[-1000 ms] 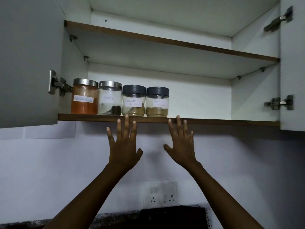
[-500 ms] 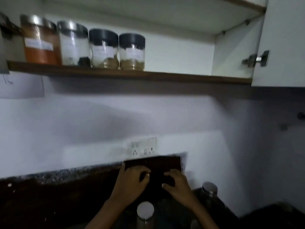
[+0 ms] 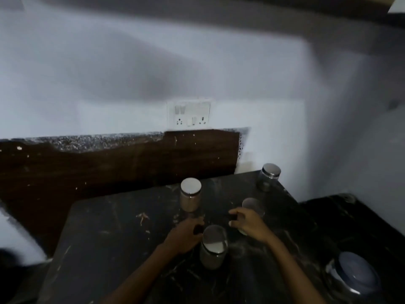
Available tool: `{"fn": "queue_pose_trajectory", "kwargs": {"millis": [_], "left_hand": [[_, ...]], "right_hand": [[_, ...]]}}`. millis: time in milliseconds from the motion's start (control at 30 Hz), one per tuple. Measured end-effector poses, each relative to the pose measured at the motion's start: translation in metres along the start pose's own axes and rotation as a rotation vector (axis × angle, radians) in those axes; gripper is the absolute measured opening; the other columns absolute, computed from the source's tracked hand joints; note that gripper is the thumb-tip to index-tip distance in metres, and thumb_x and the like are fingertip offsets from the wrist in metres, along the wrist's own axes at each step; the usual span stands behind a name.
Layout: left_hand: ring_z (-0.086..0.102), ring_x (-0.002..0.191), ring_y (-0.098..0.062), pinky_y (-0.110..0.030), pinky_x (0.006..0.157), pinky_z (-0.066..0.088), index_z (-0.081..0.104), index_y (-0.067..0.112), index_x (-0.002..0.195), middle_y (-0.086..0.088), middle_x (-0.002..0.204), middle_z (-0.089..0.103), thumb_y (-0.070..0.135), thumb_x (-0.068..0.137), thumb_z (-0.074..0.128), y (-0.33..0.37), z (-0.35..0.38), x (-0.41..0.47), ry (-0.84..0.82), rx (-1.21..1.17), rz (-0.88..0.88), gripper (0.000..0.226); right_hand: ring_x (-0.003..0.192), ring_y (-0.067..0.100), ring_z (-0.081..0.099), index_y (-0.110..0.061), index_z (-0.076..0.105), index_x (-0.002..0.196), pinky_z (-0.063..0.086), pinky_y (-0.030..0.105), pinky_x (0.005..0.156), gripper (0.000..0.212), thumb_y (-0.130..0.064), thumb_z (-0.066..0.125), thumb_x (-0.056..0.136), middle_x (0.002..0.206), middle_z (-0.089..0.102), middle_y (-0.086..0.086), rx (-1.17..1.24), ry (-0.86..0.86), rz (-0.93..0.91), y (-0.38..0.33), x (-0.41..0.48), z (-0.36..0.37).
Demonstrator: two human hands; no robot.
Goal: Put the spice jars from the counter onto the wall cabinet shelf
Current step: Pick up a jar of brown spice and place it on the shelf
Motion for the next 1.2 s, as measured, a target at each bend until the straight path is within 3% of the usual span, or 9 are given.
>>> {"fn": "queue_pose_trajectory", "kwargs": {"millis": [67,200,300,367,533,667,800,1067,1200], "left_hand": [[0.043,0.13,-0.019,-0.028,0.108,0.033,0.047,0.013,0.135,-0.004,0.141,0.048,0.019,0.089,0.06,-0.007,0.01,-0.005,-0.021,0.013,-0.05,0.048],[0.05,0.123,-0.019,-0.029,0.103,0.039,0.049,0.012,0.133,-0.008,0.135,0.054,0.016,0.089,0.059,-0.008,0.024,-0.011,-0.073,-0.066,-0.055,0.046],[0.049,0.125,-0.017,-0.034,0.107,0.038,0.046,0.014,0.136,-0.005,0.136,0.053,0.014,0.088,0.059,-0.008,0.029,-0.015,-0.107,-0.113,-0.055,0.05],[0.049,0.126,-0.017,-0.036,0.108,0.038,0.045,0.015,0.137,-0.005,0.137,0.053,0.01,0.087,0.06,-0.007,0.028,-0.018,-0.096,-0.188,-0.05,0.052],[0.048,0.126,-0.018,-0.038,0.103,0.045,0.035,0.021,0.142,0.0,0.139,0.047,0.002,0.084,0.062,-0.012,0.014,-0.033,-0.023,-0.599,-0.129,0.067],[0.053,0.109,0.004,-0.016,0.077,0.052,0.024,0.041,0.137,0.023,0.123,0.047,0.028,0.073,0.075,-0.002,-0.003,-0.051,-0.031,-0.833,-0.08,0.083],[0.053,0.103,0.017,-0.005,0.073,0.048,0.032,0.058,0.12,0.03,0.121,0.045,0.045,0.071,0.072,0.025,-0.029,-0.063,0.06,-0.857,-0.021,0.065],[0.051,0.121,-0.013,-0.039,0.099,0.048,0.026,0.028,0.143,0.005,0.136,0.045,0.039,0.068,0.071,0.047,-0.065,-0.078,0.227,-0.909,0.017,0.088],[0.053,0.117,-0.014,-0.036,0.095,0.051,0.028,0.022,0.143,0.001,0.134,0.047,0.038,0.067,0.073,0.052,-0.074,-0.083,0.3,-0.898,0.041,0.089]], "right_hand": [[0.115,0.011,0.046,-0.004,0.048,0.133,0.033,-0.003,0.087,0.06,-0.007,0.073,0.078,0.129,0.051,0.008,0.009,-0.104,-0.02,0.008,-0.006,0.018],[0.138,0.018,0.027,-0.011,0.026,0.145,0.026,0.025,0.113,0.095,-0.01,0.081,0.068,0.149,0.027,0.008,-0.044,-0.208,-0.036,0.023,-0.011,0.054],[0.131,0.009,0.032,-0.012,0.024,0.146,0.031,0.006,0.098,0.105,-0.007,0.084,0.06,0.148,0.031,0.005,0.016,-0.171,-0.047,0.03,-0.008,0.074],[0.122,0.005,0.04,-0.013,0.03,0.143,0.034,-0.003,0.083,0.103,-0.007,0.086,0.058,0.142,0.041,0.001,0.109,-0.137,-0.03,0.032,-0.007,0.078],[0.108,0.008,0.058,-0.017,0.046,0.13,0.05,0.013,0.079,0.083,-0.017,0.088,0.058,0.121,0.057,-0.005,0.336,-0.068,-0.026,0.009,-0.006,0.058],[0.089,0.005,0.065,-0.033,0.056,0.104,0.056,0.022,0.074,0.041,-0.037,0.076,0.069,0.096,0.064,-0.016,0.489,-0.067,-0.076,-0.038,-0.01,0.027],[0.089,0.008,0.065,-0.027,0.063,0.106,0.054,0.019,0.067,0.043,-0.05,0.066,0.069,0.101,0.065,-0.007,0.513,0.003,-0.162,-0.082,-0.009,0.005],[0.079,0.002,0.068,-0.033,0.067,0.094,0.055,0.015,0.061,0.018,-0.045,0.059,0.084,0.094,0.069,-0.007,0.527,0.056,-0.243,-0.121,-0.008,-0.012],[0.096,0.01,0.065,-0.029,0.062,0.107,0.055,0.02,0.072,0.037,-0.055,0.053,0.081,0.106,0.066,-0.001,0.562,0.025,-0.247,-0.125,-0.01,-0.008]]}}
Point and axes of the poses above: each hand's wrist, its own x-axis towards the middle knuckle, its own z-axis out of the palm, y = z × x, the point moved 5 cm from there along x, towards the middle knuckle
